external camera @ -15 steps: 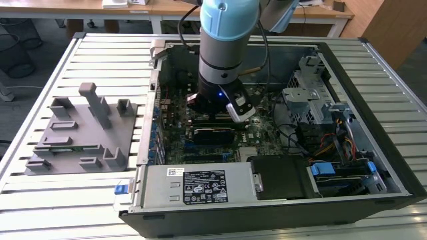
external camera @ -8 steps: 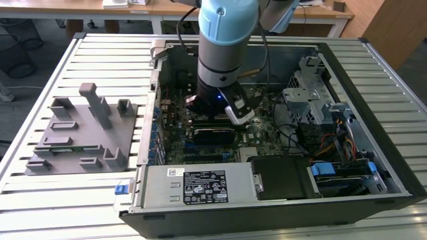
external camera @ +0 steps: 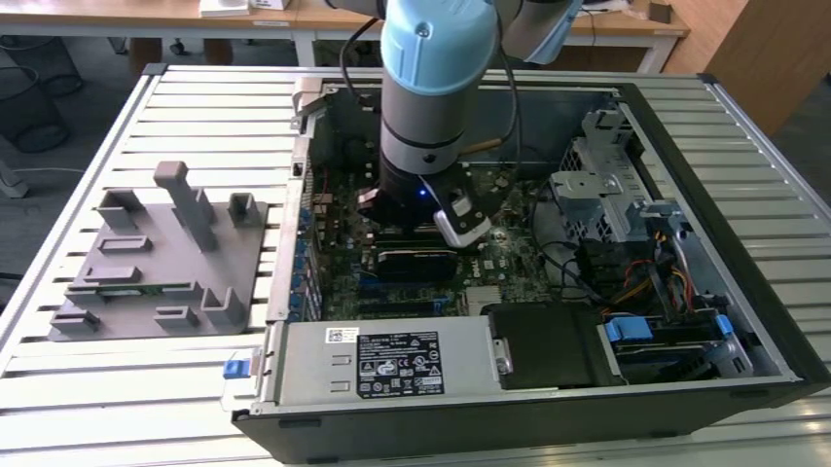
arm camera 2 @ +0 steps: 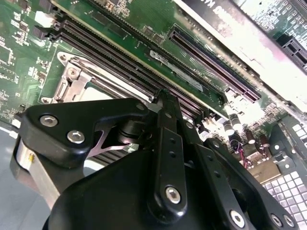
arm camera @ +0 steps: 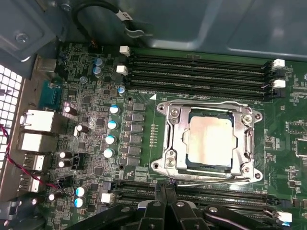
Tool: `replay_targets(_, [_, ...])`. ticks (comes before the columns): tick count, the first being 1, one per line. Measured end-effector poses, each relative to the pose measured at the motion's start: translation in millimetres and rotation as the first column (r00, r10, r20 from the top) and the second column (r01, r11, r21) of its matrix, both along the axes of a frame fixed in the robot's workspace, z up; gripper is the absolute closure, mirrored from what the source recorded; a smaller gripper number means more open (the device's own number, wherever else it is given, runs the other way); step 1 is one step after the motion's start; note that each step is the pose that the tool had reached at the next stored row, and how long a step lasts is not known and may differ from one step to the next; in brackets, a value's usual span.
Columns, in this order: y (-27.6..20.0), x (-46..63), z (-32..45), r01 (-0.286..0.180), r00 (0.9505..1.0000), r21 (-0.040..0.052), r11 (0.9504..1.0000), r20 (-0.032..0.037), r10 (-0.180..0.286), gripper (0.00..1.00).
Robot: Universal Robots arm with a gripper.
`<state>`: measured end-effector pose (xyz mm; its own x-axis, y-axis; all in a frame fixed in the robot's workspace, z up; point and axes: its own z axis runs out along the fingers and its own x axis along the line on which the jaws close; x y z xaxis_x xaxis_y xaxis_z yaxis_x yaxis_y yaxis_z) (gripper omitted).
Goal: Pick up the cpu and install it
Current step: 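Install the second cpu locking lever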
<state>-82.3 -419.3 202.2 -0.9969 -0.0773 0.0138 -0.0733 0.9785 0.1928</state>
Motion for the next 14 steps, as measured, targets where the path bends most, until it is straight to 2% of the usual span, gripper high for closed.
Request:
replay_targets(9, [-0.2, -4.4, -5.2, 0.0, 1.0, 0.0075, 1.0, -0.0001, 0.0, 0.89])
replay_targets(11, [-0.2, -5.7, -6.2, 0.0, 1.0, 0.0113, 0.9999, -0.0002, 0.0, 0.89])
replay_targets(14, [-0.2, -6.2, -7.1, 0.0, 1.0, 0.0218, 0.9998, -0.0001, 0.0, 0.89])
